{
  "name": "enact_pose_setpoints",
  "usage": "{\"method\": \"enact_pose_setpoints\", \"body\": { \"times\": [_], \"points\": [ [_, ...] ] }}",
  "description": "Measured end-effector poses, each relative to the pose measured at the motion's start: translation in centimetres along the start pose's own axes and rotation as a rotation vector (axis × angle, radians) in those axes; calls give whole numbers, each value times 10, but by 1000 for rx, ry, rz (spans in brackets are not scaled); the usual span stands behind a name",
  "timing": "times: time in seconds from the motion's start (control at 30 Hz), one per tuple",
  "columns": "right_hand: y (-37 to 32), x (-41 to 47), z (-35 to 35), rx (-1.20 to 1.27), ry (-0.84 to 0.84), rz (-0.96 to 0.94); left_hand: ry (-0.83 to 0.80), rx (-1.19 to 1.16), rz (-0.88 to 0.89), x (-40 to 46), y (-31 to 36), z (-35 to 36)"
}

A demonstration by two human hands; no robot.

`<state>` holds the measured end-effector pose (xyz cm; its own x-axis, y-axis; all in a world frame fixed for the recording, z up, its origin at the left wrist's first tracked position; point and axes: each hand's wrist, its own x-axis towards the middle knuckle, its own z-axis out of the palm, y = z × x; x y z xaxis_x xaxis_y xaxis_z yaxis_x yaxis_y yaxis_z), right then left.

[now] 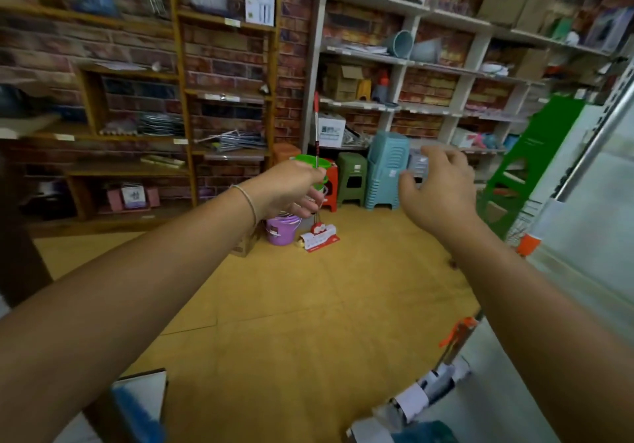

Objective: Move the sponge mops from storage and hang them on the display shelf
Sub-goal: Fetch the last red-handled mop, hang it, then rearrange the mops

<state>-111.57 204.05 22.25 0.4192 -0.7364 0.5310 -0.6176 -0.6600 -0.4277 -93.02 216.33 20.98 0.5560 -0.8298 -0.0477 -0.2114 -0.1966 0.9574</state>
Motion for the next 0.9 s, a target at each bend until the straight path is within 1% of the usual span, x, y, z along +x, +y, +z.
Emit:
{"method": "enact_pose_setpoints", "body": {
  "times": [0.2, 0.4, 0.6, 0.7, 0.9],
  "points": [
    [-5, 54, 60, 20, -67, -56, 70, 135, 35, 64, -13, -20],
    [18, 136, 114, -15, -95, -80, 120, 191, 53, 157, -10, -26],
    [39, 231, 153, -7, -143, -58, 148, 259, 88, 248, 12, -28],
    [48, 264, 175, 18, -133, -88, 172, 289, 107, 287, 15, -30],
    [56, 319, 228, 35, -173, -112, 230, 398, 173, 359, 2, -42]
  ]
}}
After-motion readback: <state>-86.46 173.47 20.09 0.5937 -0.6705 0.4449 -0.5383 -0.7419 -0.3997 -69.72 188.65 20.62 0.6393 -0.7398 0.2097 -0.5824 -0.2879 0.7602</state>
